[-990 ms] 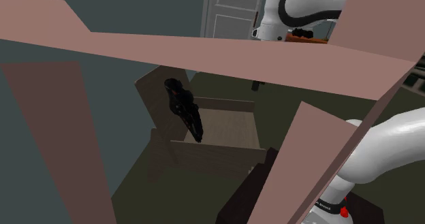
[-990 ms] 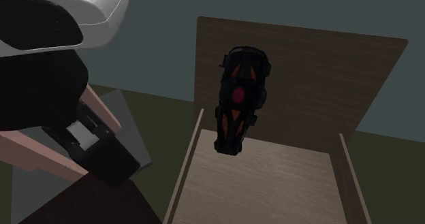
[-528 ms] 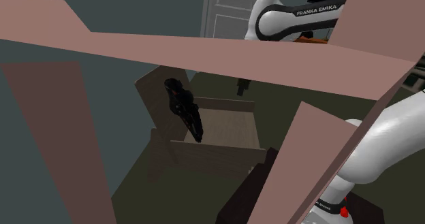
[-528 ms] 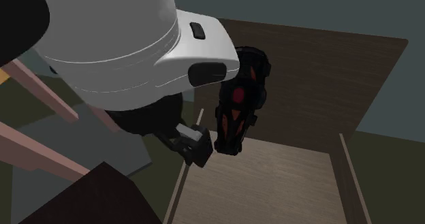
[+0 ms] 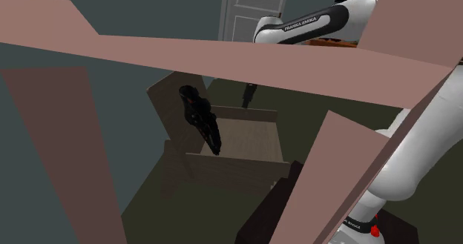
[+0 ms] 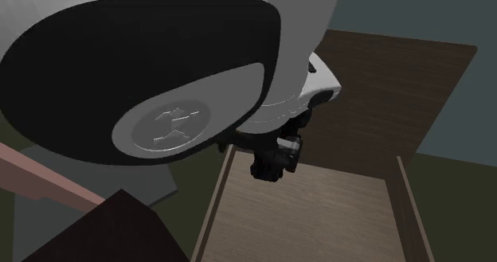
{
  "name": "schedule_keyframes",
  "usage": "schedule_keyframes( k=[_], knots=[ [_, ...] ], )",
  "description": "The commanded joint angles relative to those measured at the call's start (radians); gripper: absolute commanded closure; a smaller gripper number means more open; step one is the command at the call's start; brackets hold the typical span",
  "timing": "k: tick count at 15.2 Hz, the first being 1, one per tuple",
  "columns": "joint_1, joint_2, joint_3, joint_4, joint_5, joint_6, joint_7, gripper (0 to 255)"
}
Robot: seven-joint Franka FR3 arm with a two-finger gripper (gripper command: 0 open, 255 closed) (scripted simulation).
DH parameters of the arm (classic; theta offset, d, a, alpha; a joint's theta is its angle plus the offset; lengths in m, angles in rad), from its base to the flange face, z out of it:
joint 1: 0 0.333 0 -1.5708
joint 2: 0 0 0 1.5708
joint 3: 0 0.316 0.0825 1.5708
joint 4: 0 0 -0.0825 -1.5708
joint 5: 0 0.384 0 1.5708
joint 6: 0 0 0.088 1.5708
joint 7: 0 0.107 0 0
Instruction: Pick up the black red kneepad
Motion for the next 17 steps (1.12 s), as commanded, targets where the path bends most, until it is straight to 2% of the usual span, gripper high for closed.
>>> schedule_keyframes(
  k=[1,8,15,17],
  knots=[
    [0.006,0.08,-0.016,0.049,0.031,0.033,-0.065,0],
    [0.002,0.359,-0.021,0.254,0.162,0.099,-0.27,0],
    [-0.037,0.638,0.025,0.533,0.261,0.091,-0.425,0],
    [-0.039,0.647,0.028,0.532,0.264,0.101,-0.429,0]
  ],
)
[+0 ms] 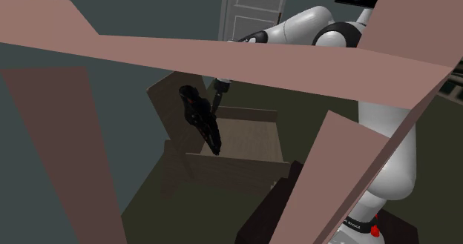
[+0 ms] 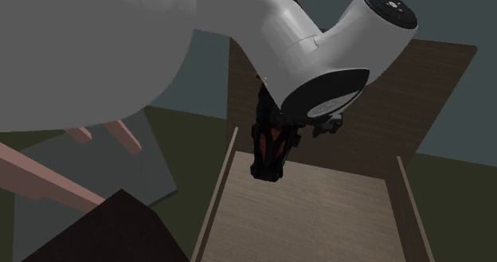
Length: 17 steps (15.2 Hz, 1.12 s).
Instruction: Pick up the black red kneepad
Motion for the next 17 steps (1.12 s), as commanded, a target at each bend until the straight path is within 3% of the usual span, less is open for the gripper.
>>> schedule_keyframes(
  k=[1,8,9,17],
  knots=[
    [-0.002,0.02,0.004,0.006,0.007,0.014,-0.01,0],
    [-0.006,0.06,0.012,-0.011,0.024,0.069,-0.03,0],
    [-0.006,0.057,0.012,-0.013,0.023,0.069,-0.03,255],
    [-0.006,0.058,0.012,-0.013,0.024,0.069,-0.03,255]
  ],
)
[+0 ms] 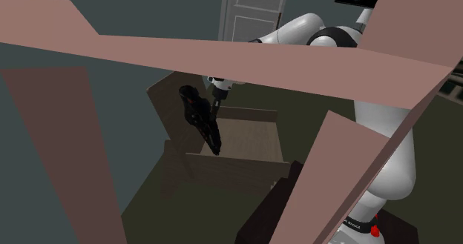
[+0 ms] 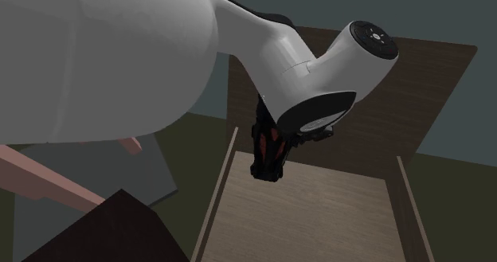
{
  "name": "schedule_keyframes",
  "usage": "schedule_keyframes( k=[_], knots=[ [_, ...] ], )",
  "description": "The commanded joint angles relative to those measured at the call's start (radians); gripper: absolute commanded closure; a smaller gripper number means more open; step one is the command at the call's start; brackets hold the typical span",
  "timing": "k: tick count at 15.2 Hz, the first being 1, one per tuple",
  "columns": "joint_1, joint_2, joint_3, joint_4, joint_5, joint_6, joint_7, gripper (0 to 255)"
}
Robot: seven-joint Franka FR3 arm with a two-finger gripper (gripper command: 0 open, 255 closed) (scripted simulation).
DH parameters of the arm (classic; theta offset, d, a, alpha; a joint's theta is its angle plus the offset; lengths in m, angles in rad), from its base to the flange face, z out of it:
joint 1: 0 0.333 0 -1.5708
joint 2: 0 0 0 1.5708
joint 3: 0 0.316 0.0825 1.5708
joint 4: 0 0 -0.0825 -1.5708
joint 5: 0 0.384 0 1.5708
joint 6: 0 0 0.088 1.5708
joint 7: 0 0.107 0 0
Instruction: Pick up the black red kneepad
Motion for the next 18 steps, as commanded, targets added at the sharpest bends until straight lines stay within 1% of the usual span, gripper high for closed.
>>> schedule_keyframes(
  k=[1,16,18],
  knots=[
    [0.0,0.003,0.0,0.002,0.0,0.0,0.001,255],
    [0.008,-0.094,-0.018,0.065,-0.041,-0.153,0.052,255],
    [0.008,-0.095,-0.019,0.066,-0.041,-0.155,0.053,255]
  ],
)
